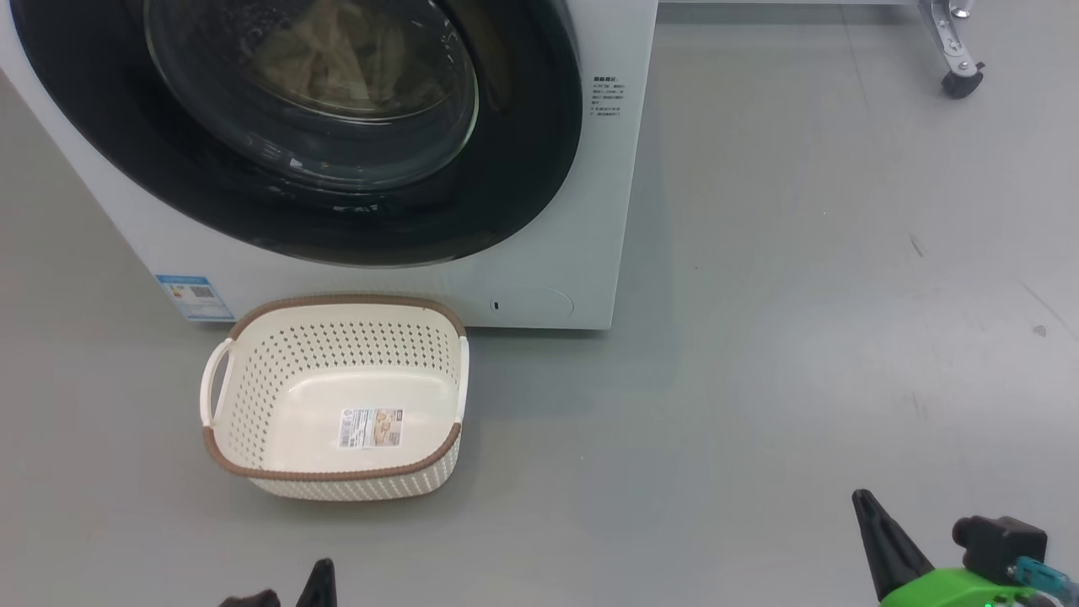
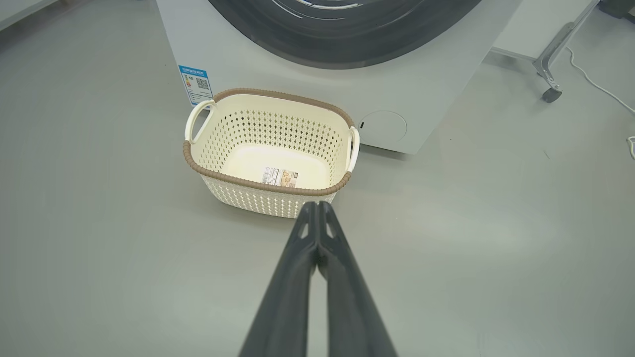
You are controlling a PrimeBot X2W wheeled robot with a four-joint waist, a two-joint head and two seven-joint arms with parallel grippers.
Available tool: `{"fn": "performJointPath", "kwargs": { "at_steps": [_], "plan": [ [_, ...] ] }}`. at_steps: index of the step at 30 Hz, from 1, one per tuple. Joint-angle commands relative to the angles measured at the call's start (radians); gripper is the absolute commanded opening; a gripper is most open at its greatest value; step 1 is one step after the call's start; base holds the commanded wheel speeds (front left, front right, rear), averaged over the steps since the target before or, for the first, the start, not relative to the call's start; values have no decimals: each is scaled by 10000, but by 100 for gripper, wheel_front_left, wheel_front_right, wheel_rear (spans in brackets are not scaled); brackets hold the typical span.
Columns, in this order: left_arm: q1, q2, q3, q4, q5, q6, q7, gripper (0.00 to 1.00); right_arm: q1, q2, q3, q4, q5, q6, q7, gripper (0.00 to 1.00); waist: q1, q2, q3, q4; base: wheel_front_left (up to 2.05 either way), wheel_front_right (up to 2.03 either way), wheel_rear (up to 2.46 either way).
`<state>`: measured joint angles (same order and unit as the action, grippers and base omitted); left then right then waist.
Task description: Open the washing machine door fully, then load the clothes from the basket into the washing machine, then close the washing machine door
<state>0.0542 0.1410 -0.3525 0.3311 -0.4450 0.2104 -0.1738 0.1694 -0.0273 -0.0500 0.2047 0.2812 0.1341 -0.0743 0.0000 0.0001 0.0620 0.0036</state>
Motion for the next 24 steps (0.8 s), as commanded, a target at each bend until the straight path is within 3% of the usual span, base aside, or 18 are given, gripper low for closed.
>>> {"fn": "performJointPath", "kwargs": {
  "at_steps": [1,24],
  "plan": [
    [-340,28,251,-296,-288,-97,73,0,-384,-109,18,-262,353,-4,12,0,0,-1,-9,-1,0,0,0],
    [-588,-79,1009,-404,-2595,-747,536,0,-839,-245,45,-144,3010,-10,252,0,0,-1,-122,-7,0,0,0]
  ]
}}
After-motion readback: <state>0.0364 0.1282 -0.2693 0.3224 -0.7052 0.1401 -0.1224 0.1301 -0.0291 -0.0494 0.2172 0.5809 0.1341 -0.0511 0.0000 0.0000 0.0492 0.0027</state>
